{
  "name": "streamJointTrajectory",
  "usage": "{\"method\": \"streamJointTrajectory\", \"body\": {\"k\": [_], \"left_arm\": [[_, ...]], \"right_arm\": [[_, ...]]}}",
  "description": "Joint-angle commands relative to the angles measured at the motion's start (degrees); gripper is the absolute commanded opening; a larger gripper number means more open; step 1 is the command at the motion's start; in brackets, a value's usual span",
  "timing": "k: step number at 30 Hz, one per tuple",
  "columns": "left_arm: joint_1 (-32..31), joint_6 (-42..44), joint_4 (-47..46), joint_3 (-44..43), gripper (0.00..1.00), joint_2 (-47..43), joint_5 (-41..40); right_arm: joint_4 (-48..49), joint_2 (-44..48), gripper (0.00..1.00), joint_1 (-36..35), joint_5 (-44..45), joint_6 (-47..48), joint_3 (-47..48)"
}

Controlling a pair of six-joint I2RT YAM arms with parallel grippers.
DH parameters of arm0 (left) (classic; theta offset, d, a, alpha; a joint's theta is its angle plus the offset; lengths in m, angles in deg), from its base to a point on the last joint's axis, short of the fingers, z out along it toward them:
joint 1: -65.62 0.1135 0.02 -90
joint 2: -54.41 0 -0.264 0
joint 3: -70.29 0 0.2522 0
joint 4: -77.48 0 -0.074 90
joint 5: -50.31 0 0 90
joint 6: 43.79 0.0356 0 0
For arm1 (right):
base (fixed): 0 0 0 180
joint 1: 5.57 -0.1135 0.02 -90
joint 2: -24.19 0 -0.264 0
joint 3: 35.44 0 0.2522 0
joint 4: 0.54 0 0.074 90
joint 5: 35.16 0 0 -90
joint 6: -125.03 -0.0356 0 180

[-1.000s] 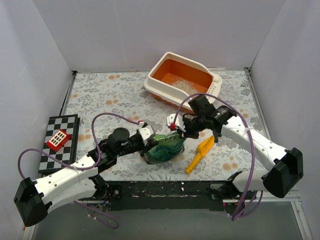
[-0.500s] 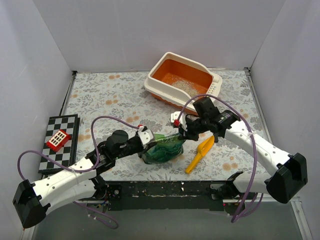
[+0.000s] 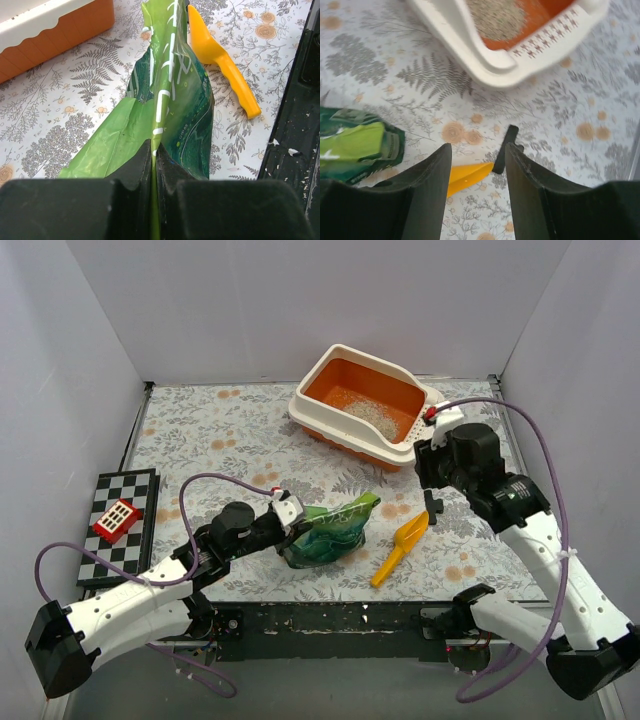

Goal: Fill the litter box with clean litter

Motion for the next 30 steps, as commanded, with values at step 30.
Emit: {"method": "streamJointTrajectory", "body": {"k": [30], "left_arm": [[0.5,-4.7,-0.8,0.9,0.0,-1.0,0.9]], "right_arm": [[16.7,-25.6,0.5,40.5,-25.0,-15.9,-18.1]]}}
